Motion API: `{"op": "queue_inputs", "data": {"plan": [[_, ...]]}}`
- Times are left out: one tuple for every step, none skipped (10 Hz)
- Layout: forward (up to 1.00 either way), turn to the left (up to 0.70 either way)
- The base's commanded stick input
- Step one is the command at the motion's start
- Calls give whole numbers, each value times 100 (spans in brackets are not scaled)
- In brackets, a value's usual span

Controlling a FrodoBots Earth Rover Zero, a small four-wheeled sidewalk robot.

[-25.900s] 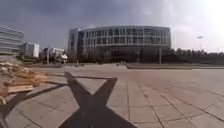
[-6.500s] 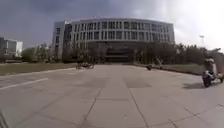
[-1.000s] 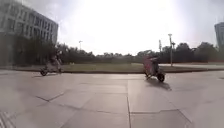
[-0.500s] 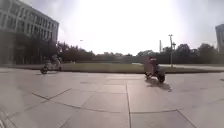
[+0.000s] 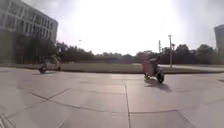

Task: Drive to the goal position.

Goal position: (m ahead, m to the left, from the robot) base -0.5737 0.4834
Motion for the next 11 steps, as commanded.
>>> {"op": "queue_inputs", "data": {"plan": [[0,-29],[0,-13],[0,-98],[0,-91],[0,0],[0,0],[0,-15],[0,-100],[0,-100],[0,-100],[0,-83]]}}
